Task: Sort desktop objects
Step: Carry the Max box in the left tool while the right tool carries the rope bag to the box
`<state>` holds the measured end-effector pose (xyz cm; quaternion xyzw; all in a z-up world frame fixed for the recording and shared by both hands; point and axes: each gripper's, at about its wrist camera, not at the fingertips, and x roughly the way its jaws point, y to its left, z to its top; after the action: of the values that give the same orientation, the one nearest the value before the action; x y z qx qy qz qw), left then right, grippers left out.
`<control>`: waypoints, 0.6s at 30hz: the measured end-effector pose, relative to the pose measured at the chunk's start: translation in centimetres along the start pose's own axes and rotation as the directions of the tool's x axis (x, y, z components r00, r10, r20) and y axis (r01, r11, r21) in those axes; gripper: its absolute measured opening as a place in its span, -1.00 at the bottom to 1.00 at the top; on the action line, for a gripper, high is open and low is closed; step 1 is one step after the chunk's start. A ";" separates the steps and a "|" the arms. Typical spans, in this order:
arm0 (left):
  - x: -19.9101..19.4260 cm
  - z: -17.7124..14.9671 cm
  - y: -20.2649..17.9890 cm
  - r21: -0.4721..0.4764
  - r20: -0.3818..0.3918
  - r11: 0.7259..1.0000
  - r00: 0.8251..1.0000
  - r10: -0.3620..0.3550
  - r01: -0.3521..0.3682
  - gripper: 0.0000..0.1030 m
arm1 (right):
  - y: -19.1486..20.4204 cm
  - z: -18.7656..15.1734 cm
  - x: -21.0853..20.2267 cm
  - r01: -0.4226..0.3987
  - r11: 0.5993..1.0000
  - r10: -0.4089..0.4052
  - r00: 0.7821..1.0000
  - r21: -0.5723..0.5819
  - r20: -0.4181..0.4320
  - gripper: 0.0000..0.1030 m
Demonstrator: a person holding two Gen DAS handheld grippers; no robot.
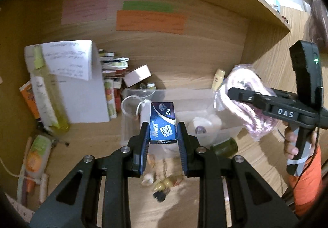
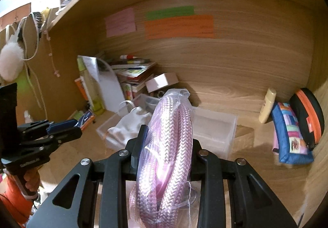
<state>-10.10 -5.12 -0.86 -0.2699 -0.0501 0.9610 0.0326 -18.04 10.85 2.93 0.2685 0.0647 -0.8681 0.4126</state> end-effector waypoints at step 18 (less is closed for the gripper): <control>8.7 2.1 -1.6 -0.019 -0.094 0.995 0.991 -0.098 0.097 -0.49 | -4.9 0.8 6.5 0.169 0.985 -0.168 0.984 0.025 -0.057 -0.49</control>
<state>-18.56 -2.87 -3.41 -0.3125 -0.0687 0.9440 0.0800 -25.35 9.36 -0.31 0.2916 0.0856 -0.8931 0.3318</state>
